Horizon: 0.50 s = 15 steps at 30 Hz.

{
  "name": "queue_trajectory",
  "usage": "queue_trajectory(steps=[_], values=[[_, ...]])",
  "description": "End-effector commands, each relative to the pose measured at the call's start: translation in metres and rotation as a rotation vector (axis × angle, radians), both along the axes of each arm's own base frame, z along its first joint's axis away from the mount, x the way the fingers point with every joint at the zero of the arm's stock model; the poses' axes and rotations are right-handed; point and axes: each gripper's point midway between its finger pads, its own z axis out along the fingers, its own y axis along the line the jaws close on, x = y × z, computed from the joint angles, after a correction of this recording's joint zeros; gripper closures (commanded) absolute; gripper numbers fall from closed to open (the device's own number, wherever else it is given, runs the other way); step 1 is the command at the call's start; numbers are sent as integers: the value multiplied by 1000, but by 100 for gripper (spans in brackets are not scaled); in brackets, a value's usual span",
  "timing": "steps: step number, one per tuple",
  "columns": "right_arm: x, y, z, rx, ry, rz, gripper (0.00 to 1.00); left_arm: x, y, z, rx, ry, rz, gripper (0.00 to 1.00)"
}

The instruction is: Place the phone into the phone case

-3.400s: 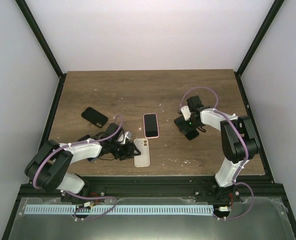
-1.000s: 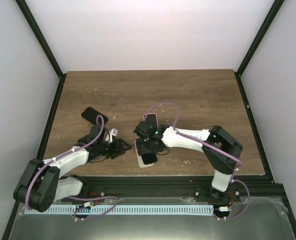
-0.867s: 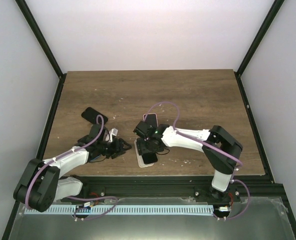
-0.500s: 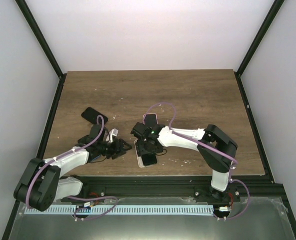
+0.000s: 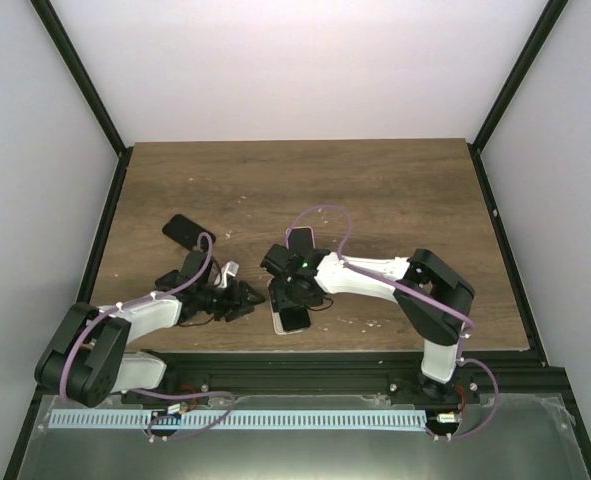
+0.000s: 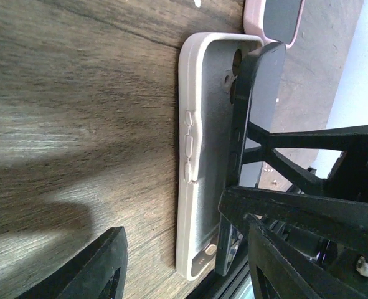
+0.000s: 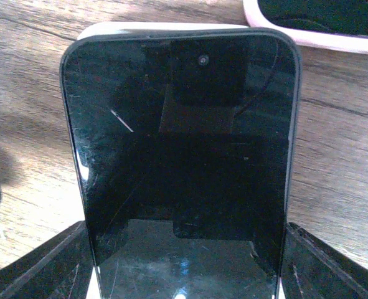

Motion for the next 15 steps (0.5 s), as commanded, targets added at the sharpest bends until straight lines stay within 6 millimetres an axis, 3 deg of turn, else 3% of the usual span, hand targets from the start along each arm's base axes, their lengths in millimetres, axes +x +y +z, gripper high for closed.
queue_trajectory(steps=[1, 9, 12, 15], values=[[-2, 30, 25, 153, -22, 19, 25, 1, -2, 1, -22, -11, -7, 45], [-4, 21, 24, 158, -34, 6, 21, 2, -2, -1, -20, -12, -5, 46], [-2, 16, 24, 153, -43, -9, 32, 4, -3, -1, -21, -10, -5, 46], [-2, 10, 23, 139, -43, -23, 35, 5, -3, -2, -18, -9, -5, 47]])
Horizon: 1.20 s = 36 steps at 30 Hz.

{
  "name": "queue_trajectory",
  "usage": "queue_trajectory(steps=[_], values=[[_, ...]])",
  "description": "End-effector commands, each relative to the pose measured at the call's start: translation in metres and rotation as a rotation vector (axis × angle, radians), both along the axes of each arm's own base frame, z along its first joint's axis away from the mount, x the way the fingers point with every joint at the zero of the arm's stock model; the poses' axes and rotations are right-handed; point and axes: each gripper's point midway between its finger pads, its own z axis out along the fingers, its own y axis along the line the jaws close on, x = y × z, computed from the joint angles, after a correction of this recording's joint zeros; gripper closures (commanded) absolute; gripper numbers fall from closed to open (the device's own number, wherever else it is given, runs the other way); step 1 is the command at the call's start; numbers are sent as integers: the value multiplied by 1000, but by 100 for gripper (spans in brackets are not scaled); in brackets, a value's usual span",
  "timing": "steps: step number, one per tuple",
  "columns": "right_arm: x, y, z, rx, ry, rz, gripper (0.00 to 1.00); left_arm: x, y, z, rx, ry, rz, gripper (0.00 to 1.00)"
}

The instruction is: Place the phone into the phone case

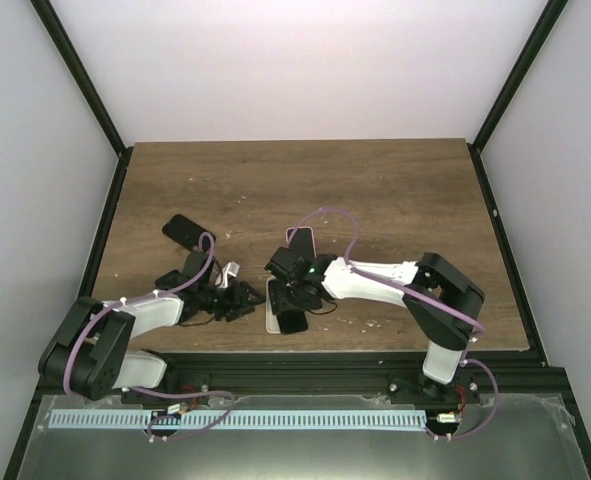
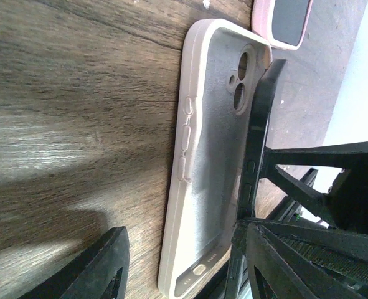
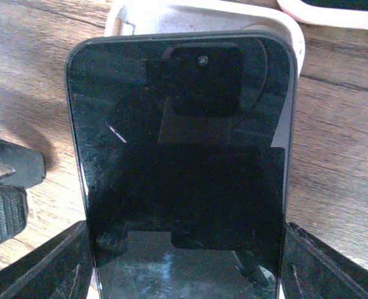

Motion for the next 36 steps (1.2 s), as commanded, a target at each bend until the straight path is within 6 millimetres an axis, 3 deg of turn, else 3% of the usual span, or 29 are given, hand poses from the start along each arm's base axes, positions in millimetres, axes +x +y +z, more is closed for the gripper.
queue_trajectory(steps=[1, 9, 16, 20, 26, 33, 36], values=[[5, 0, 18, 38, -42, -32, 34, 4, -1, 2, -12, -17, 0, 47], [9, -12, 27, 8, -62, -66, 33, -3, -10, -2, -63, 11, -1, 52], [13, -16, 28, 8, -55, -92, 33, -12, -41, -5, -103, 27, -56, 54], [14, -21, 28, 12, -54, -118, 34, -14, -46, -1, -141, 32, -51, 55], [11, -13, 23, 31, -18, -121, 35, -11, -38, 6, -113, -15, -18, 54], [10, -4, 18, 49, 0, -109, 31, -1, -3, 1, -45, -28, 99, 52], [9, -3, 13, 35, 5, -100, 29, 1, 1, 5, -36, -53, 109, 52]])
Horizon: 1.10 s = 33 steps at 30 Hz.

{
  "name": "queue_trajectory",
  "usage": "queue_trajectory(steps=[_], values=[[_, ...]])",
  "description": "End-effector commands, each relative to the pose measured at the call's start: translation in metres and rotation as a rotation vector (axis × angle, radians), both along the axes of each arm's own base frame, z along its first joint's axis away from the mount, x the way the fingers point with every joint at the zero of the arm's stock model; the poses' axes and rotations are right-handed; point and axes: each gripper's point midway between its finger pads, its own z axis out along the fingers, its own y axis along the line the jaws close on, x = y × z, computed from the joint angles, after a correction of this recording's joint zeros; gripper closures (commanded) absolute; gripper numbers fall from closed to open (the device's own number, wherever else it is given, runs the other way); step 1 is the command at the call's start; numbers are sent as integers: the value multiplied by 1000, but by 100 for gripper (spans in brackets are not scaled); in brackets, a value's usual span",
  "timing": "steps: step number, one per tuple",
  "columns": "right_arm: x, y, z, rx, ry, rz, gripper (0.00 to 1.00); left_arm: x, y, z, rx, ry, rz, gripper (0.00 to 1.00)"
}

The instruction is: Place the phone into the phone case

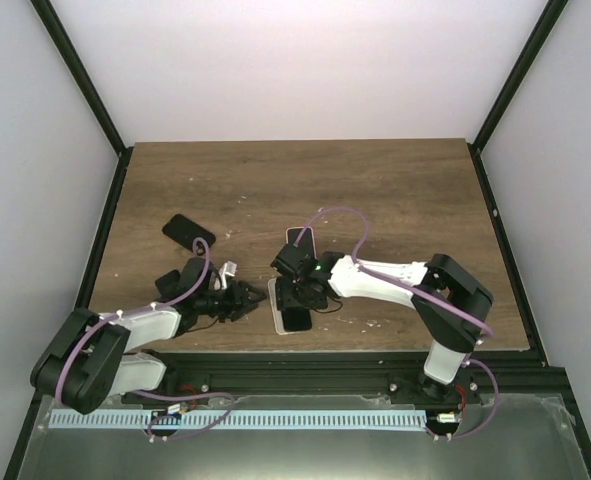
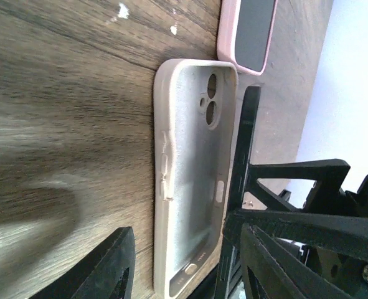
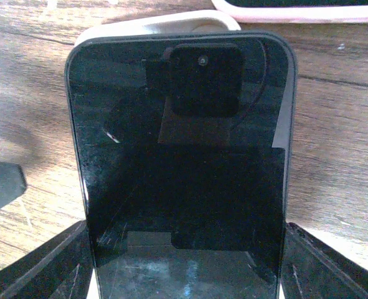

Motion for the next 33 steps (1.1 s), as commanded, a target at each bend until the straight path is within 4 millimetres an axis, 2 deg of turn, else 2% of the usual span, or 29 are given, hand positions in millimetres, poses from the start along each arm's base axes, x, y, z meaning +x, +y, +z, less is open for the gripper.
queue_trajectory(steps=[1, 7, 8, 9, 12, 16, 19, 25, 28, 33], values=[[5, 14, 4, 33, -9, 0, 28, -2, 12, -6, 49, -12, 19, 52], [4, 16, 9, 58, -24, 21, 19, 1, 10, -1, 56, -32, 2, 51], [4, 16, 11, 65, -31, 25, 7, 2, 9, -1, 55, -34, -2, 51], [5, 17, 15, 79, -43, 35, 1, 2, 9, -1, 56, -34, -4, 51], [5, 15, 17, 120, -50, 39, 0, 2, 8, -3, 55, -30, -8, 51], [4, 1, 12, 128, -41, 21, 5, 1, 7, -4, 51, -25, -15, 51], [5, -7, 15, 121, -59, 26, 13, 2, 4, -1, 37, -33, -30, 51], [5, -16, 18, 211, -67, 39, 42, 4, 0, -4, 27, -29, -50, 55], [2, -23, 10, 210, -56, 33, 51, 4, -4, -6, 21, -22, -67, 56], [-5, -15, 3, 263, -28, 70, 57, 6, -10, -8, 20, -24, -86, 57]])
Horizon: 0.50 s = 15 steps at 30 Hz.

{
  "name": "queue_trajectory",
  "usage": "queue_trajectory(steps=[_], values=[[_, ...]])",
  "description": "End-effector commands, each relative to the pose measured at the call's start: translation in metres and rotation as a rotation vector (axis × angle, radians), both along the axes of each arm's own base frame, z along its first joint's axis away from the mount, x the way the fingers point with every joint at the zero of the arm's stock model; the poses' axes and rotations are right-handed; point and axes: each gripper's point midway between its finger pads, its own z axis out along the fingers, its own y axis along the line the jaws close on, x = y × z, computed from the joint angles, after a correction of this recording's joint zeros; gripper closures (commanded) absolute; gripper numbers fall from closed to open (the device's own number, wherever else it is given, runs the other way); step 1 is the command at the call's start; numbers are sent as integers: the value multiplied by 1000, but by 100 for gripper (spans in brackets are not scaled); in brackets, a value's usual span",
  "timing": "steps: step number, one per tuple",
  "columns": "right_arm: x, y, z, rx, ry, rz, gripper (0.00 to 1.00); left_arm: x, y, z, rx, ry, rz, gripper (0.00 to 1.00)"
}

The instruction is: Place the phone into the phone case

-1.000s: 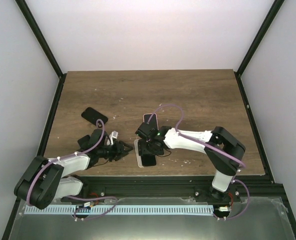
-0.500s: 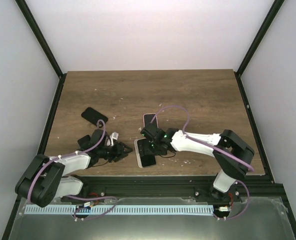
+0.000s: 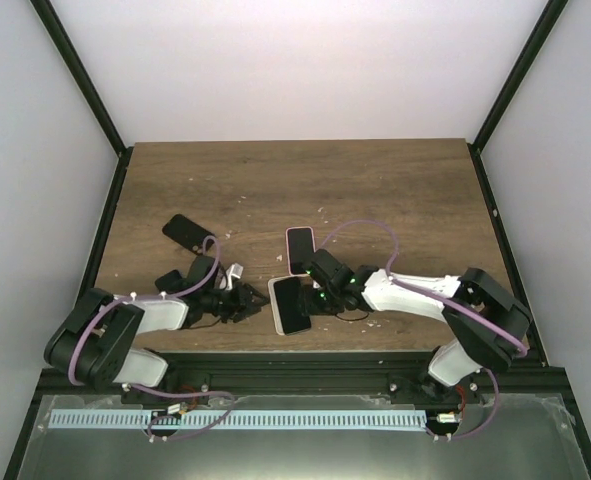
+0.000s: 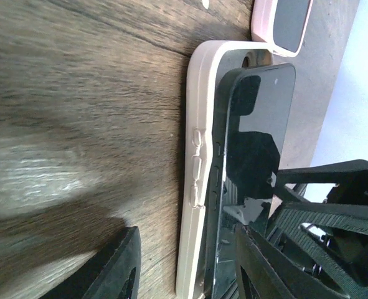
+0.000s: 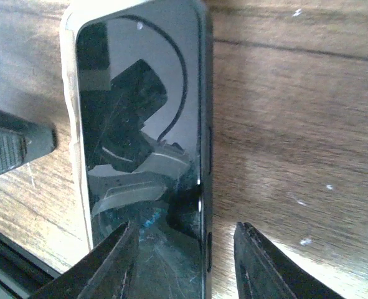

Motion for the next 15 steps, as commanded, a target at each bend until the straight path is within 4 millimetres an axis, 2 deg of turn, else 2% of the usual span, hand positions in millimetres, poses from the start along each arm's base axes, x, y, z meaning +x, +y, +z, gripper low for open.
queue_trajectory(steps=[1, 7, 15], values=[[1, 17, 5, 90, -5, 43, 58, 8, -12, 9, -28, -60, -42, 57], [0, 26, 1, 115, 20, 61, 65, 7, -19, 0, -13, -43, -61, 60], [7, 34, 9, 147, 6, 45, 72, 5, -27, -3, -7, -38, -84, 68]])
